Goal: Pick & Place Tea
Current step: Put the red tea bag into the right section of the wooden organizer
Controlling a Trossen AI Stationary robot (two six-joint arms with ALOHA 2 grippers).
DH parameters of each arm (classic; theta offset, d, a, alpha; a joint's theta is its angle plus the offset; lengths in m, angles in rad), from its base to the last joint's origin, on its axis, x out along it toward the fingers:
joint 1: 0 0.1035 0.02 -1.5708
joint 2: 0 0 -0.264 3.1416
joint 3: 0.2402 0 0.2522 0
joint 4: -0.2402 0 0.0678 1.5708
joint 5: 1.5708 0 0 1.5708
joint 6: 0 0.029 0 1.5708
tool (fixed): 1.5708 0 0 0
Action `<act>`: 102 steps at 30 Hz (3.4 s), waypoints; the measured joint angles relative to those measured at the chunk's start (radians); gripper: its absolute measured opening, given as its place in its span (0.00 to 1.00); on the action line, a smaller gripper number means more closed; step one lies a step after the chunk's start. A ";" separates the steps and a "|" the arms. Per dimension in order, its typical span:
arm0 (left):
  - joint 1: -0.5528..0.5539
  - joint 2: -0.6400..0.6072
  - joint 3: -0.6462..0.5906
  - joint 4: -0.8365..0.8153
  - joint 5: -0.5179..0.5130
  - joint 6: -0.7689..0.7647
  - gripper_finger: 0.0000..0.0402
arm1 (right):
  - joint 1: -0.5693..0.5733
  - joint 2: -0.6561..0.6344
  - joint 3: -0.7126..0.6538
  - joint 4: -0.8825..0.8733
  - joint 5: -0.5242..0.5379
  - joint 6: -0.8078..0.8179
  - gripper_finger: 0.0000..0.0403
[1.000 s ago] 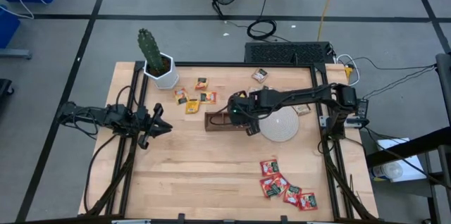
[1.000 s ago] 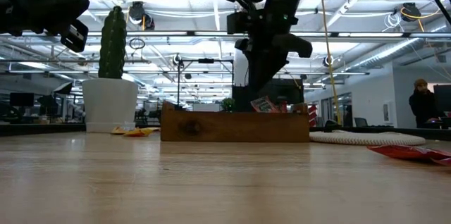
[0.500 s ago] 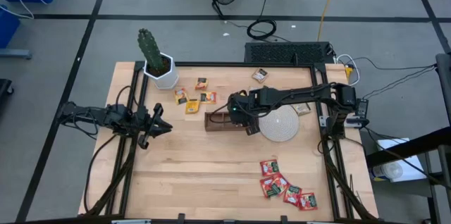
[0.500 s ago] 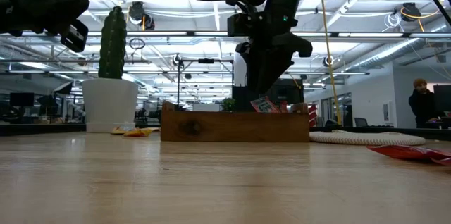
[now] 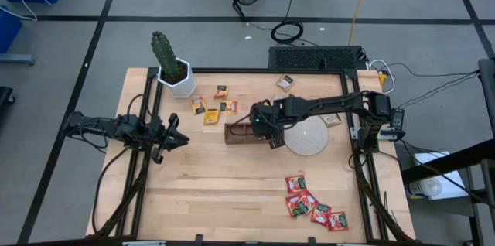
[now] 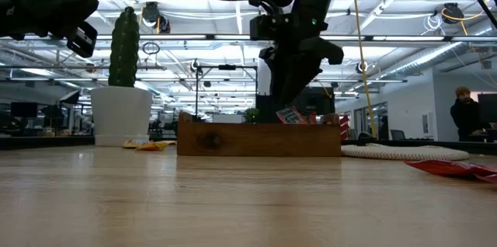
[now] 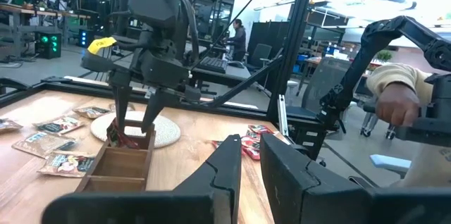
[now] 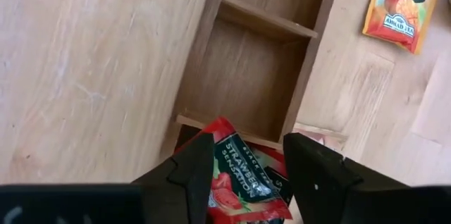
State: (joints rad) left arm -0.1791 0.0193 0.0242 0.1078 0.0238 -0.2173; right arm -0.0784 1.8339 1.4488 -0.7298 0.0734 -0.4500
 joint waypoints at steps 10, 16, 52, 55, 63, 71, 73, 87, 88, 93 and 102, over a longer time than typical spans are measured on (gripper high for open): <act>0.000 0.000 0.000 0.000 0.000 0.000 0.14 | 0.001 0.002 -0.050 0.015 0.002 -0.006 0.39; 0.000 0.000 0.000 0.000 0.000 0.000 0.14 | 0.002 0.002 -0.050 0.035 0.003 -0.030 0.38; 0.000 0.000 0.000 0.000 0.000 0.000 0.14 | -0.009 0.001 -0.103 0.063 0.008 -0.057 0.23; 0.000 0.000 0.000 0.000 0.000 0.000 0.14 | -0.007 0.001 -0.103 0.062 0.008 -0.065 0.14; 0.000 0.000 0.000 0.000 0.000 0.000 0.14 | 0.008 -0.005 -0.103 0.059 0.046 -0.079 0.02; 0.000 0.000 0.000 0.000 0.000 0.000 0.14 | 0.043 -0.055 -0.103 0.060 0.109 -0.040 0.00; 0.000 0.000 0.000 0.000 0.000 0.000 0.14 | 0.049 -0.061 -0.103 0.059 0.110 0.008 0.00; 0.000 0.000 0.000 0.000 0.000 0.000 0.14 | 0.129 -0.070 -0.113 0.065 0.414 0.446 0.00; 0.000 0.000 0.000 0.000 0.000 0.000 0.14 | 0.141 -0.070 -0.121 0.079 0.449 0.462 0.00; 0.000 0.000 0.000 0.000 0.000 0.000 0.14 | 0.192 -0.076 -0.186 0.179 0.506 0.535 0.00; 0.000 0.000 0.000 0.000 0.000 0.000 0.14 | 0.239 -0.079 -0.267 0.257 0.706 0.665 0.00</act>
State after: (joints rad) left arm -0.1791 0.0195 0.0242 0.1074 0.0238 -0.2173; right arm 0.1603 1.7554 1.1820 -0.4725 0.7799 0.2148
